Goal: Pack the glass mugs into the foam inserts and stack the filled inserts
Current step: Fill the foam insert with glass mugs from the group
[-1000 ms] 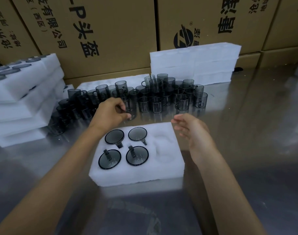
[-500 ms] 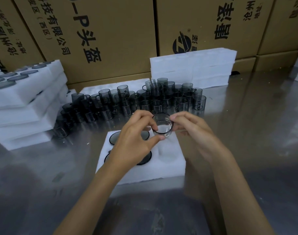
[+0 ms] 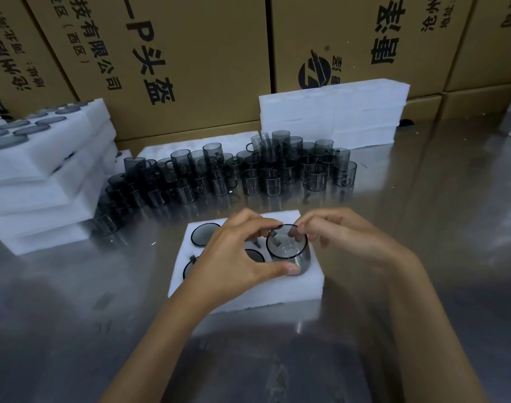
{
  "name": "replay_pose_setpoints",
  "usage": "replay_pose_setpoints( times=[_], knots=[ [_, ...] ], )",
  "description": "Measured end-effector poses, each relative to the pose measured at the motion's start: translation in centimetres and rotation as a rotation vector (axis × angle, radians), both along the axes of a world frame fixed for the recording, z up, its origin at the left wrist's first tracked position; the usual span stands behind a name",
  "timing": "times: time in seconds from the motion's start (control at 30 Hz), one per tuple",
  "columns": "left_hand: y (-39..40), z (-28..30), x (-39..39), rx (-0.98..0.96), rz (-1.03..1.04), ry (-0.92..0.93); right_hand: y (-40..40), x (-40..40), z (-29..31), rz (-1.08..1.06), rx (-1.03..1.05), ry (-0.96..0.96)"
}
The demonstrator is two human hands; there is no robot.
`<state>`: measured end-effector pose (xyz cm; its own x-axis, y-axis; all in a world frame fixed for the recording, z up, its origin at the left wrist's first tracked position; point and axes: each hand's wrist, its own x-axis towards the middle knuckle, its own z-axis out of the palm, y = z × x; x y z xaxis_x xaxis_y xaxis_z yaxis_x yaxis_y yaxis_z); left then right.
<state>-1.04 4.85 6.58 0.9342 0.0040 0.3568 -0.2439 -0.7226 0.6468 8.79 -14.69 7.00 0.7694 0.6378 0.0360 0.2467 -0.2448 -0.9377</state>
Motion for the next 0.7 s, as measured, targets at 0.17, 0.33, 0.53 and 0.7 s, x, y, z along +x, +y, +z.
replay_pose_setpoints(
  times=[0.17, 0.33, 0.53, 0.7],
  knots=[
    [0.2, -0.4, 0.3, 0.022, 0.005, 0.049, -0.3, 0.3, -0.5, -0.017, -0.054, 0.0],
    [0.0, -1.4, 0.6, 0.087, -0.005, 0.097, -0.5, 0.5, -0.8, -0.006, -0.102, 0.022],
    [0.3, -1.6, 0.6, 0.059, -0.03, 0.106, -0.5, 0.8, -1.1, -0.009, -0.097, 0.033],
    [0.9, -1.7, 0.8, 0.016, -0.093, 0.081, -0.9, 1.0, -1.2, -0.012, -0.076, 0.016]
  ],
)
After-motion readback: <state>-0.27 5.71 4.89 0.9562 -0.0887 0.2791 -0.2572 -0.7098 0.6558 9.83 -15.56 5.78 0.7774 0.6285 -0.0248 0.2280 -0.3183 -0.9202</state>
